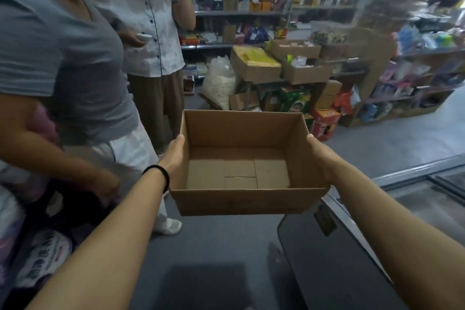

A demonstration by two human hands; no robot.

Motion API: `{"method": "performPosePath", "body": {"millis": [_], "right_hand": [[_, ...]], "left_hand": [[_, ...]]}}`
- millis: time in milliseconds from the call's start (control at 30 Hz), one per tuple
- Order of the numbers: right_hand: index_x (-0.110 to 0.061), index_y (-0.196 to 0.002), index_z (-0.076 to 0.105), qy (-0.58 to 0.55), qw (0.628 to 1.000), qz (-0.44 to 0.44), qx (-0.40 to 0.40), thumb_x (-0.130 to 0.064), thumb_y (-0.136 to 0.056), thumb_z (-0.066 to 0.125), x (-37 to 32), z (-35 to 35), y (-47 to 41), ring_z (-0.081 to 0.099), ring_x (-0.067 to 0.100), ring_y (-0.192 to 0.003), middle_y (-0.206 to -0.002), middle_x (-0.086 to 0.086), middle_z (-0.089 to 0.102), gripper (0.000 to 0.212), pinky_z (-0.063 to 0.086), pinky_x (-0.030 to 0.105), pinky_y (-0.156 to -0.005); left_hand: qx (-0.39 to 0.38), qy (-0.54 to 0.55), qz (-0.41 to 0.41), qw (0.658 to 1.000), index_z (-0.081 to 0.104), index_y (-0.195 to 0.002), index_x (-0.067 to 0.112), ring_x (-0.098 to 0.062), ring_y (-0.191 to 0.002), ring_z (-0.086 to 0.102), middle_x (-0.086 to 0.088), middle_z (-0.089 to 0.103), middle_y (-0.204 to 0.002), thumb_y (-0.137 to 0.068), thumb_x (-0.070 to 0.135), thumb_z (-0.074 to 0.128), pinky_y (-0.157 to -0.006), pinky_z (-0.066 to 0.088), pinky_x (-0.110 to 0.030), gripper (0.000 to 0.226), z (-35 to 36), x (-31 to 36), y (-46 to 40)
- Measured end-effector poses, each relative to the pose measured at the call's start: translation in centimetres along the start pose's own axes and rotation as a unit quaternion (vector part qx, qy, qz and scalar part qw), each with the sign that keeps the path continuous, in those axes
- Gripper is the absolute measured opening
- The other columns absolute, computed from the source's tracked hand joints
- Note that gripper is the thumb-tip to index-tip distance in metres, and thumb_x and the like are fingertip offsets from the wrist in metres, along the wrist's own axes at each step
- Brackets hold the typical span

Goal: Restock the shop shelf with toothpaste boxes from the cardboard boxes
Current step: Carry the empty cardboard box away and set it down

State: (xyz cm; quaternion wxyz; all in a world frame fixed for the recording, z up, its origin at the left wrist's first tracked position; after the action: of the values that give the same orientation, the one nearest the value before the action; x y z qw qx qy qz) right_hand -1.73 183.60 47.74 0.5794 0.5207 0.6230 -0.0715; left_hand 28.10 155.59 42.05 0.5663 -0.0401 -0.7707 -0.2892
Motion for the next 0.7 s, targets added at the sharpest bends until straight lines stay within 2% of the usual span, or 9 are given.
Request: {"method": "performPosePath", "body": {"millis": [67,133,267,400,433,467,533,600,700], "right_hand": [[-0.01,-0.148,0.034,0.002,1.0,-0.009,-0.013,-0.063,-0.095,0.03,-2.5,0.7,-3.4,0.044,0.035,-0.131,-0.148,0.015,0.042,0.074,0.032,0.05,-0.112],[-0.01,-0.148,0.032,0.009,1.0,-0.011,-0.019,-0.063,-0.095,0.03,-5.5,1.5,-6.4,0.042,0.035,-0.132,-0.149,0.015,0.04,0.075,0.031,0.051,-0.113],[-0.01,-0.149,0.032,0.031,0.999,-0.02,-0.036,-0.059,-0.097,0.03,-10.4,3.7,-11.9,0.038,0.034,-0.135,-0.151,0.014,0.037,0.07,0.028,0.048,-0.114],[-0.008,-0.148,0.032,0.048,0.998,-0.011,-0.036,-0.058,-0.098,0.031,-14.9,6.6,-19.1,0.04,0.034,-0.133,-0.149,0.014,0.038,0.07,0.03,0.045,-0.111],[-0.008,-0.148,0.031,0.042,0.998,-0.008,-0.036,-0.058,-0.097,0.031,-15.9,7.4,-20.8,0.039,0.034,-0.134,-0.149,0.014,0.038,0.071,0.029,0.045,-0.111],[-0.009,-0.149,0.031,0.035,0.999,-0.009,-0.034,-0.058,-0.097,0.03,-16.9,8.2,-22.7,0.038,0.034,-0.135,-0.151,0.013,0.037,0.071,0.028,0.045,-0.113],[-0.009,-0.149,0.03,0.032,0.999,-0.009,-0.027,-0.06,-0.097,0.029,-19.3,10.0,-26.5,0.034,0.033,-0.138,-0.152,0.013,0.034,0.072,0.024,0.046,-0.116],[-0.009,-0.15,0.028,0.044,0.999,-0.007,-0.019,-0.059,-0.098,0.028,-22.0,11.4,-29.9,0.033,0.033,-0.139,-0.153,0.014,0.033,0.072,0.023,0.045,-0.115],[-0.007,-0.149,0.029,0.046,0.999,-0.01,-0.012,-0.056,-0.1,0.027,-26.4,13.1,-34.3,0.034,0.034,-0.138,-0.152,0.015,0.034,0.07,0.025,0.043,-0.113]], "left_hand": [[-0.013,0.006,-0.035,0.999,0.041,-0.136,0.042,-0.03,-0.129,0.043,-0.002,0.044,-0.144,-0.058,0.097,0.028,-0.108,0.032,-0.053,0.096,0.2,-1.2,-5.5],[0.003,0.003,-0.044,0.999,0.041,-0.134,0.044,-0.03,-0.127,0.045,-0.002,0.048,-0.14,-0.05,0.098,0.024,-0.107,0.031,-0.054,0.1,0.4,1.4,-6.2],[0.013,0.005,-0.055,0.998,0.04,-0.139,0.031,-0.032,-0.12,0.05,-0.005,0.051,-0.133,-0.059,0.085,0.023,-0.104,0.036,-0.053,0.098,1.4,6.3,-8.2],[0.023,0.022,-0.054,0.998,0.045,-0.129,0.025,-0.029,-0.115,0.052,-0.005,0.054,-0.126,-0.086,0.071,0.022,-0.104,0.037,-0.05,0.067,1.6,9.4,-15.7],[0.009,0.023,-0.053,0.998,0.045,-0.128,0.024,-0.029,-0.116,0.052,-0.005,0.054,-0.127,-0.081,0.076,0.023,-0.105,0.036,-0.05,0.073,1.8,9.9,-18.1],[-0.001,0.023,-0.055,0.998,0.043,-0.133,0.025,-0.028,-0.119,0.051,-0.003,0.053,-0.132,-0.069,0.084,0.025,-0.106,0.036,-0.05,0.089,1.9,10.4,-20.6],[-0.006,0.033,-0.059,0.998,0.036,-0.14,0.035,-0.028,-0.124,0.049,-0.001,0.049,-0.138,-0.048,0.093,0.028,-0.106,0.036,-0.051,0.109,1.1,9.8,-28.1],[-0.018,0.03,-0.064,0.997,0.035,-0.139,0.04,-0.027,-0.126,0.048,0.001,0.048,-0.14,-0.042,0.098,0.028,-0.106,0.036,-0.051,0.113,0.6,9.6,-35.1],[-0.014,0.025,-0.062,0.998,0.031,-0.143,0.036,-0.026,-0.13,0.044,-0.002,0.045,-0.144,-0.045,0.092,0.028,-0.11,0.032,-0.05,0.112,0.8,14.0,-39.7]]}}
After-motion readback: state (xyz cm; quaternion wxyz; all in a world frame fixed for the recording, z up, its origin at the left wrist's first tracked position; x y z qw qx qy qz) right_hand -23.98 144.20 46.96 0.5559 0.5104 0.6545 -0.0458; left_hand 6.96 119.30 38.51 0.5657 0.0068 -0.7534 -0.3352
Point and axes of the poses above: each hand's wrist, its own y-axis away from the middle knuckle, its own z-axis out of the palm, x = y × z, the point moved 8 cm from there along -y, towards the middle knuckle
